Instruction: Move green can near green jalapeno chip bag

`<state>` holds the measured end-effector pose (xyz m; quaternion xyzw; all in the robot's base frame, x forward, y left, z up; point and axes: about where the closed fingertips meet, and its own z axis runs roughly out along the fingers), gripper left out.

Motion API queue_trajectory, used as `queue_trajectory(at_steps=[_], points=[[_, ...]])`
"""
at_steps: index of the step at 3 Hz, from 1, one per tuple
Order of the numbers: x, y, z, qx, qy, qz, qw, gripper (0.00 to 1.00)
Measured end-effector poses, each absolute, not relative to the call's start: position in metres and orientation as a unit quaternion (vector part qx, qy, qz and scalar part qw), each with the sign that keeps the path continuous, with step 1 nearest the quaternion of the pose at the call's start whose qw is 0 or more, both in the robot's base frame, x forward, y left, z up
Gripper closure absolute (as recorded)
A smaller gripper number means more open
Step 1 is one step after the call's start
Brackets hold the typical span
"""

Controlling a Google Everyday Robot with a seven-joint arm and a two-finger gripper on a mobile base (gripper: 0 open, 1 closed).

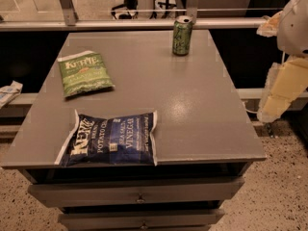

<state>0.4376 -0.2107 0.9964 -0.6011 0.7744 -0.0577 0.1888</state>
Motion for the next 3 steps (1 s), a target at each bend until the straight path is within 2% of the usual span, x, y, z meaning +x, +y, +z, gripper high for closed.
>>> queue_trajectory(at_steps=[2, 3], points=[[0.454, -0.206, 0.992, -0.593, 0.775, -0.051, 0.212, 0.00], [0.501, -0.199, 0.983, -0.569, 0.781, -0.034, 0.256, 0.00]])
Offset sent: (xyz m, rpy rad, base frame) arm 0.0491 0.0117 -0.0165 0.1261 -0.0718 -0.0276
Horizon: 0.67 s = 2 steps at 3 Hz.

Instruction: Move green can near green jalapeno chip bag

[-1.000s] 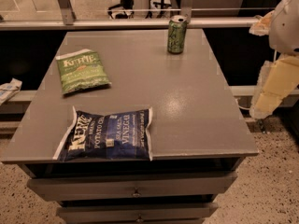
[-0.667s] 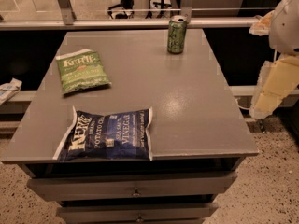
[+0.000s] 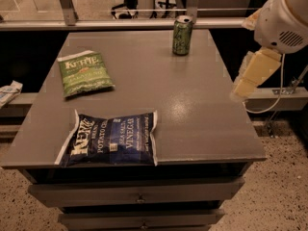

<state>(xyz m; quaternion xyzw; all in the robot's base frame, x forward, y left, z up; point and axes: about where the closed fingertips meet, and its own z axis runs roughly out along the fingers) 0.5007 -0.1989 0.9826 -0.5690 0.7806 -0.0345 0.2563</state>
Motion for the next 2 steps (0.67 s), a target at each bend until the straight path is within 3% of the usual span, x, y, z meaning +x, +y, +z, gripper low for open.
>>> queue_trajectory(at_steps=[2], points=[[0.593, -0.181, 0.965, -0.515, 0.782, 0.019, 0.351, 0.00]])
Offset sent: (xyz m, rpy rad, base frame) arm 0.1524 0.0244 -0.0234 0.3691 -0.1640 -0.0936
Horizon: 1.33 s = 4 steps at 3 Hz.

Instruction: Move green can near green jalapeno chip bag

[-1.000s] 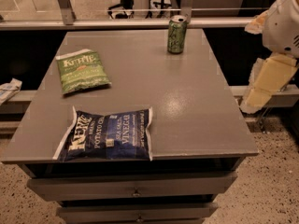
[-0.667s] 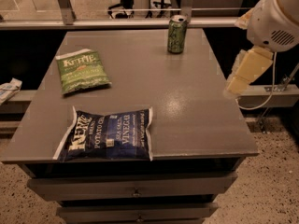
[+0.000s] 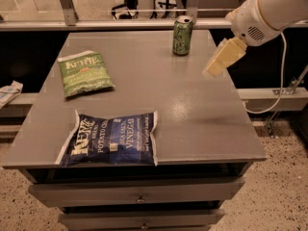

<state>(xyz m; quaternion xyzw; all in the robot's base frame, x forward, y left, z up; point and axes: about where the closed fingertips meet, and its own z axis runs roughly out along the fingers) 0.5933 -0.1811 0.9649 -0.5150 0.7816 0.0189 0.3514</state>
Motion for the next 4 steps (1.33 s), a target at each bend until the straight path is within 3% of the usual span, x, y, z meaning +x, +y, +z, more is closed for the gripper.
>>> queue_trajectory(at_steps=[1, 3, 4], points=[[0.637, -0.175, 0.958, -0.466, 0.786, 0.059, 0.402, 0.00], [0.650, -0.175, 0.951, -0.435, 0.792, 0.104, 0.416, 0.00], [0.660, -0.170, 0.957, -0.401, 0.781, 0.145, 0.456, 0.00]])
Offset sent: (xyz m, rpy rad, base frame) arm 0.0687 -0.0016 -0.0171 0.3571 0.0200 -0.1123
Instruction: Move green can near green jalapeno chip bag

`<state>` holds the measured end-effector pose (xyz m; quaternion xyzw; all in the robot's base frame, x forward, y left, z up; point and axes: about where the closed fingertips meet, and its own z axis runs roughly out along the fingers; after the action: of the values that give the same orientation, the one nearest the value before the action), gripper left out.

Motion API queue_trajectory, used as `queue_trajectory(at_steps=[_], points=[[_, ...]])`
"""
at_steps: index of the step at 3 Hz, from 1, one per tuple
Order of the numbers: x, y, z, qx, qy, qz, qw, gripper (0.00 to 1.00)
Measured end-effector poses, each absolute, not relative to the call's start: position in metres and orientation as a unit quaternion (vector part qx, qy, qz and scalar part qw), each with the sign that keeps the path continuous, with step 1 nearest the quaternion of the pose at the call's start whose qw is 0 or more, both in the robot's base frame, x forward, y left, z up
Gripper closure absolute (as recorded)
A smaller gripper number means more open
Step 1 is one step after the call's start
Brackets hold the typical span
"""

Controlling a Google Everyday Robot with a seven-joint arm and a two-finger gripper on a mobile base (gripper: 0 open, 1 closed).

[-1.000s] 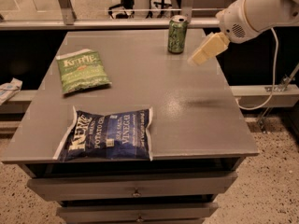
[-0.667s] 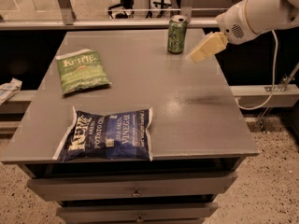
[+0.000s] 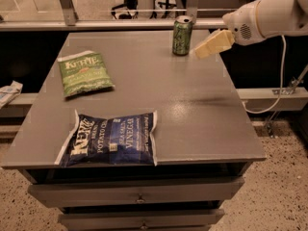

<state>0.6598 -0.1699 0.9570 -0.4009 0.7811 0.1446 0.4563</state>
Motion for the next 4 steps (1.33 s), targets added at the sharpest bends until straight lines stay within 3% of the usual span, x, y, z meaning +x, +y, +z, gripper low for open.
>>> queue_trajectory(at_steps=[2, 4], points=[[0.733, -0.152, 0.957, -0.304, 0.753, 0.199, 0.549, 0.00], [0.790, -0.147, 0.924, -0.277, 0.753, 0.190, 0.566, 0.00]])
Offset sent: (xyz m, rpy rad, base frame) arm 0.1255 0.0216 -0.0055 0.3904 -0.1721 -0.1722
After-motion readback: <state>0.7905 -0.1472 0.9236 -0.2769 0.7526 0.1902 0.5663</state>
